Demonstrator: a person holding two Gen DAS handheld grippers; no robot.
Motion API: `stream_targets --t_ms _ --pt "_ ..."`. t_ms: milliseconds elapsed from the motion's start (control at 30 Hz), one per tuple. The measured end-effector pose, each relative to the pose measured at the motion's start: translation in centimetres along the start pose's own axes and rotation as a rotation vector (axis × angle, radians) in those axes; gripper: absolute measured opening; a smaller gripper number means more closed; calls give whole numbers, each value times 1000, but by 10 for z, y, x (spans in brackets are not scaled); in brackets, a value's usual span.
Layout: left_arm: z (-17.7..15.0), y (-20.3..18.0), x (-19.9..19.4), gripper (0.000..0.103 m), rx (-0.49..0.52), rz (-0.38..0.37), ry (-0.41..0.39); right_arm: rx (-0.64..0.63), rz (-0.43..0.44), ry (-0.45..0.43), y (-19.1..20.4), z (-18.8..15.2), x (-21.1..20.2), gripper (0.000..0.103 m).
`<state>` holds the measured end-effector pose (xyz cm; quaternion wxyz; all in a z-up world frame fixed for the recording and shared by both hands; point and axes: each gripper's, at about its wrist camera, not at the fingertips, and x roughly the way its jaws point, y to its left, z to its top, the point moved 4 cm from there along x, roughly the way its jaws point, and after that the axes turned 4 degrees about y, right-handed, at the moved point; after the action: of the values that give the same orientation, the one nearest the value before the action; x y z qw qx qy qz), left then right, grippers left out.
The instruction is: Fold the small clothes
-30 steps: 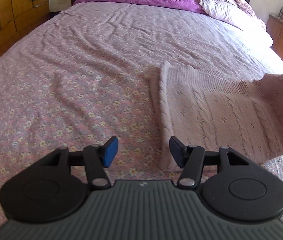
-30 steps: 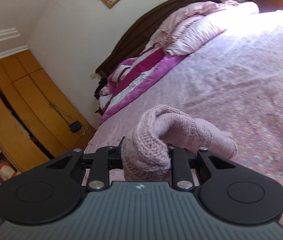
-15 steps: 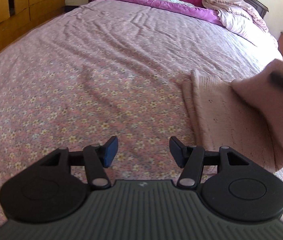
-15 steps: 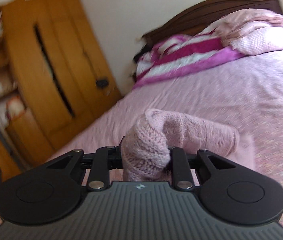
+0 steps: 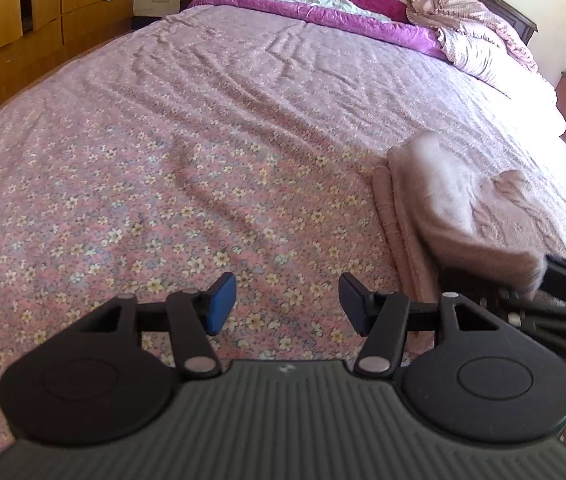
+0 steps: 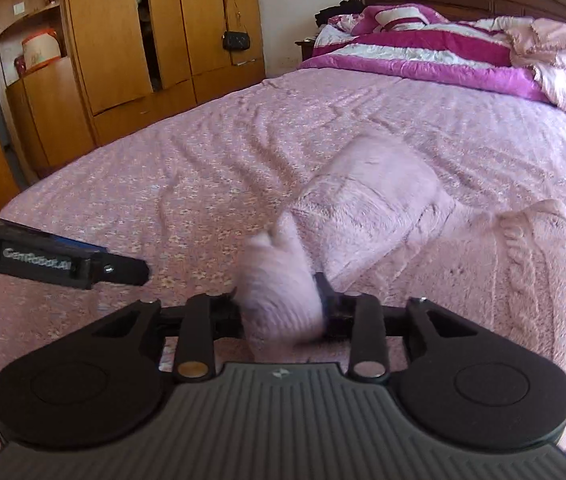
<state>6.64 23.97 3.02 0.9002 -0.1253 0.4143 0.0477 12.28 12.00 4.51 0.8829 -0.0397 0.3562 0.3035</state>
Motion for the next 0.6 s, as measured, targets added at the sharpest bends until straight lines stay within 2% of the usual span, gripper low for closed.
stream_targets --t_ms 167,333,467,533,600 --pt "5 -12 -4 58 14 -14 -12 19 44 -12 -3 -8 -26 55" --pt "17 -31 -6 58 34 -62 -33 66 62 -48 -14 -17 -66 67" --pt "28 -51 -1 59 41 -110 -40 151 24 -108 -45 -25 -95 75" --pt "32 -62 6 65 37 -135 -33 198 -21 -134 -65 -29 -105 80" --pt "34 -72 16 65 27 -147 -12 252 -76 -154 -87 -35 -112 82"
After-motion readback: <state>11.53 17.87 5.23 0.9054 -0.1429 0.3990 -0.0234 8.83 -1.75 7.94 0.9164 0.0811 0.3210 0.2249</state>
